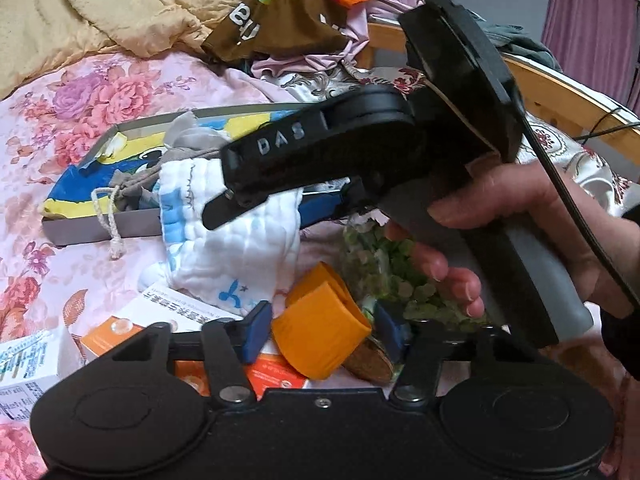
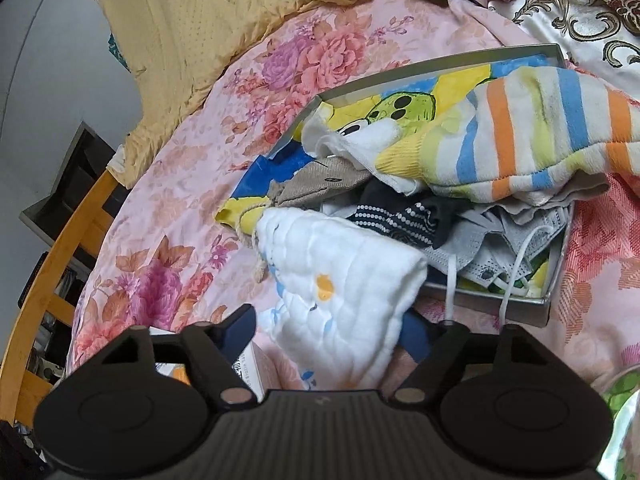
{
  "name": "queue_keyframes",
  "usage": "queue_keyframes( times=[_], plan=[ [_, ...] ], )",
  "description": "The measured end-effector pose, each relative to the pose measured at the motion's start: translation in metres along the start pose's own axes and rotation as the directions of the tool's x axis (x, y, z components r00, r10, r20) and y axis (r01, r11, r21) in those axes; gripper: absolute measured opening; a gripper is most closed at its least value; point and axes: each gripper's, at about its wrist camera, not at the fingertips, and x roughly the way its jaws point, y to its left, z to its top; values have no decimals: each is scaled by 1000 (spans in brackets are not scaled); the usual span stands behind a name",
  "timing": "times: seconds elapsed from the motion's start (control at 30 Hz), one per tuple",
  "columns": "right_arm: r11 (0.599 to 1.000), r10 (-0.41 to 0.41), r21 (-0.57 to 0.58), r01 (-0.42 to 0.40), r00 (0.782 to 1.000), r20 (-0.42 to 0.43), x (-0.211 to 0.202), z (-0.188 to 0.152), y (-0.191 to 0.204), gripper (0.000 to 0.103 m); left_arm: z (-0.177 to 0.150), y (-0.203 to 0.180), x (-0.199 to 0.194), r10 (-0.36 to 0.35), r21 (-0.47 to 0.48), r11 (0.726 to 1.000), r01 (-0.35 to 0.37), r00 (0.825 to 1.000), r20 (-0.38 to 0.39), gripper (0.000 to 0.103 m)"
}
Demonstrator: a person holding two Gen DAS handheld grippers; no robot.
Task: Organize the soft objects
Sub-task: 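Grasp the folded white cloth with the right tool and lift it, then grasp the orange silicone cup with the left tool while the right tool holds the white cloth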
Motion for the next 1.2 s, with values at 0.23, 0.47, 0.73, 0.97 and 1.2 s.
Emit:
queue_keyframes(
  times=[0.23,0.47,0.73,0.97,1.2],
  plan=[
    [1000,-19,-16,19,1000,4,-1,-2,2,63,3,5,1,-6,-68,998,4,1000,-27,44],
    [1000,-14,-21,15,1000,16,-2,-3,1,49,4,-1,-2,13,-45,999,-15,999,-42,44],
    [999,-14,-51,16,999,31,-5,-6,6,16,7,-3,-7,16,-8,1000,-17,996,-93,39],
    [994,18,-107,-8,995,99,-16,-8,13,12,9,7,-16,-22,-151,989,8,995,-94,32],
    [989,72,-142,-46,979,189,-33,-5,17,10,14,23,-29,-13,-353,936,-8,998,-56,32]
  ],
)
